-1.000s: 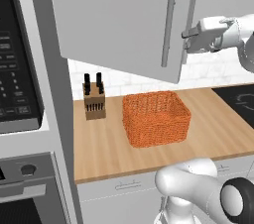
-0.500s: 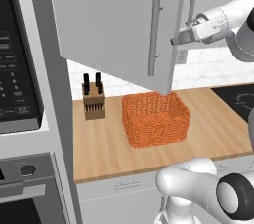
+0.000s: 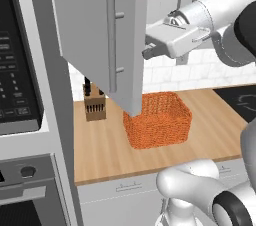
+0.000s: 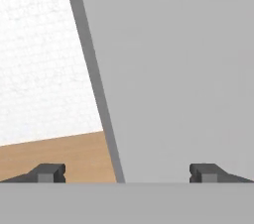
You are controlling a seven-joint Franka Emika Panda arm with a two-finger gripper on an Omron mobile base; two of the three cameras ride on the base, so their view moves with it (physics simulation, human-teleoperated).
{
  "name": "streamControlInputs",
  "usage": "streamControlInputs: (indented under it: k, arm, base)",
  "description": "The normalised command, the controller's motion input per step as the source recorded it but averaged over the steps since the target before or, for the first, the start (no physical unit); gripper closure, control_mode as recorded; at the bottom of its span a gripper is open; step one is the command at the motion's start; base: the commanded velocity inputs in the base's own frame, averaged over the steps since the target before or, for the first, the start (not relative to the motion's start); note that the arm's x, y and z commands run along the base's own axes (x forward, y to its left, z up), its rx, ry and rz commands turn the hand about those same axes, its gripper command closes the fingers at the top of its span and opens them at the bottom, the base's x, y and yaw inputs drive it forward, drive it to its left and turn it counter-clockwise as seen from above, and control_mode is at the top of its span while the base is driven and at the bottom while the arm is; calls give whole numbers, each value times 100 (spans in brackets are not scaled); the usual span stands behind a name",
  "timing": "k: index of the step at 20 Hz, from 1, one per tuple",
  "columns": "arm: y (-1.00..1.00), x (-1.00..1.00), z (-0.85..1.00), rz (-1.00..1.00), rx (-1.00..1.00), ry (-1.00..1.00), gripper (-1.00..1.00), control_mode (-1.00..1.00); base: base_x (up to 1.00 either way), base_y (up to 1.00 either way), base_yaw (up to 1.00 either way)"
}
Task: Open the cabinet, pick up the bread from the cabinet and place it in the basket. Then move the basket to the dining counter.
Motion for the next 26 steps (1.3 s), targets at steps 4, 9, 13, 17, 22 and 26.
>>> streamControlInputs:
  k: [4, 9, 13, 17, 22, 26]
  arm:
    - [1, -14, -4, 0, 0, 0, -100, -100]
    - [-66, -4, 0, 0, 0, -1, -100, -100]
    - [-96, -31, 2, 0, 13, -6, -100, -100]
    - [-92, 26, -16, -20, 3, 0, -100, -100]
    - [-70, 59, -25, -43, -28, 0, -100, -100]
    - [-72, 34, 0, -54, -35, 0, -100, -100]
  base:
    - [0, 0, 0]
    - [0, 0, 0]
    - [0, 0, 0]
    - [0, 0, 0]
    - [0, 0, 0]
    - [0, 0, 0]
